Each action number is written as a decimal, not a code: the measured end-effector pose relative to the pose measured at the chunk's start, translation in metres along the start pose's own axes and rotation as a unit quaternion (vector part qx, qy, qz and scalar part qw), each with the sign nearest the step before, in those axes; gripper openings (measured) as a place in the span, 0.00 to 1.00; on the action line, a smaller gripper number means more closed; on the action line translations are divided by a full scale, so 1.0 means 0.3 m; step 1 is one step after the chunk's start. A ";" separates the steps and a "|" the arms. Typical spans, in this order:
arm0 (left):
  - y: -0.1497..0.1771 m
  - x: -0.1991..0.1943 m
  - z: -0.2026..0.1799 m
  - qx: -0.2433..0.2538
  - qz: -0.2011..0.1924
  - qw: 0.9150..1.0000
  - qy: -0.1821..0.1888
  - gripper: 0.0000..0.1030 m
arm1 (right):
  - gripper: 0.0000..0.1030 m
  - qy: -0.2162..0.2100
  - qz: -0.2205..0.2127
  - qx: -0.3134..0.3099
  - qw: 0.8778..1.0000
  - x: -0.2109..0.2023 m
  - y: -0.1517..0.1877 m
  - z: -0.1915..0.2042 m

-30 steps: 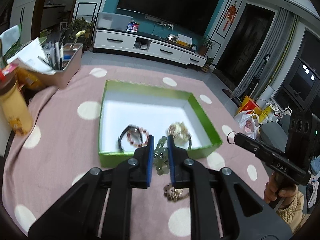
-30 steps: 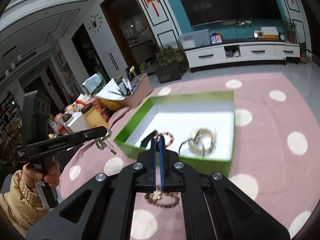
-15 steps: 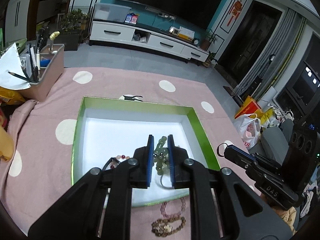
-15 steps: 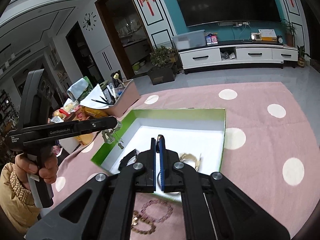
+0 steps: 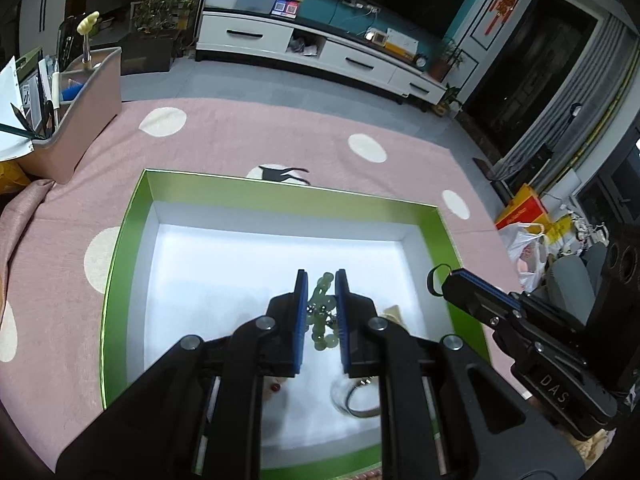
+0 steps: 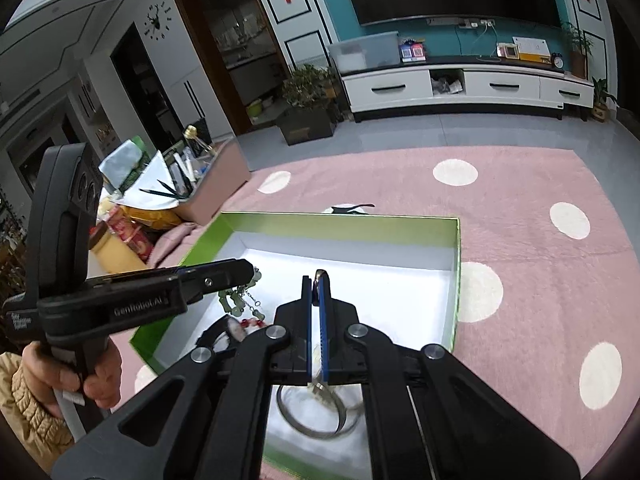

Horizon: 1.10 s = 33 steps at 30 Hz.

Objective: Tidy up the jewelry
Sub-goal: 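Carry the keychain and silver ring into the green box while both grippers open, then withdraw both tools from the box toward the remaining jewelry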

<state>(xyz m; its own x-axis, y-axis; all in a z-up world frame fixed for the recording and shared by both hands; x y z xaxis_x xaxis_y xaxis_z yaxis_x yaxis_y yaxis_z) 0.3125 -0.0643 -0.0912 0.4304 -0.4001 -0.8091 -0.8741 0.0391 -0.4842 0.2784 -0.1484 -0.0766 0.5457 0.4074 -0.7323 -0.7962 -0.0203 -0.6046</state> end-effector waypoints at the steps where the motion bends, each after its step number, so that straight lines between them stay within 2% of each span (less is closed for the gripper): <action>1: -0.001 0.013 0.006 0.001 0.002 1.000 -0.005 0.13 | 0.02 0.002 0.003 0.001 1.000 0.012 -0.002 -0.003; 10: -0.003 0.059 0.026 0.009 0.006 1.000 -0.026 0.13 | 0.04 0.015 0.022 0.009 1.000 0.086 -0.003 -0.030; 13: 0.000 0.057 0.030 0.009 0.005 1.000 -0.029 0.13 | 0.24 0.020 0.023 0.015 0.999 0.085 0.002 -0.041; 15: 0.001 0.051 0.033 0.009 0.001 0.999 -0.033 0.14 | 0.27 0.026 0.017 0.015 0.999 0.072 0.006 -0.049; 17: 0.004 0.036 0.033 0.014 -0.005 0.999 -0.039 0.22 | 0.27 0.020 0.012 0.017 1.000 0.051 0.016 -0.047; 19: 0.007 0.014 0.026 0.020 -0.014 0.999 -0.043 0.38 | 0.29 0.019 0.006 0.017 1.000 0.024 0.030 -0.045; 22: 0.016 -0.030 0.008 0.036 -0.030 0.997 -0.054 0.47 | 0.33 0.018 -0.006 0.013 1.000 -0.033 0.058 -0.039; 23: 0.023 -0.047 0.000 0.042 -0.036 0.997 -0.060 0.49 | 0.37 0.017 -0.008 0.012 1.000 -0.049 0.067 -0.036; 25: 0.035 -0.077 -0.012 0.051 -0.044 0.996 -0.066 0.64 | 0.44 0.014 -0.014 0.012 1.000 -0.084 0.083 -0.030; 27: 0.055 -0.113 -0.030 0.061 -0.052 0.994 -0.071 0.72 | 0.50 0.013 -0.019 0.011 1.000 -0.129 0.110 -0.023; 30: 0.101 -0.168 -0.054 0.076 -0.061 0.992 -0.085 0.77 | 0.62 0.016 -0.026 0.014 0.999 -0.186 0.148 -0.014; 33: 0.151 -0.229 -0.072 0.087 -0.072 0.989 -0.097 0.86 | 0.69 0.016 -0.032 0.018 0.999 -0.254 0.200 0.002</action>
<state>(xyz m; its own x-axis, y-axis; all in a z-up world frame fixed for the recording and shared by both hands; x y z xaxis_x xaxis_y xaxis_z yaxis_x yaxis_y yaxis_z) 0.2384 -0.0548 -0.0506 0.5967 -0.2311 -0.7684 -0.7564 0.1578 -0.6348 0.1890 -0.1801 -0.0570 0.6037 0.3782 -0.7018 -0.7675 0.0377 -0.6399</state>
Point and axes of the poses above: each gripper's, at about its wrist camera, not at the fingertips, and x roughly the way its jaws point, z to its left, y to its underside, the point moved 10 cm from there along x, roughly the way its jaws point, and after that the axes turned 7 degrees about z, right-handed, at the moved point
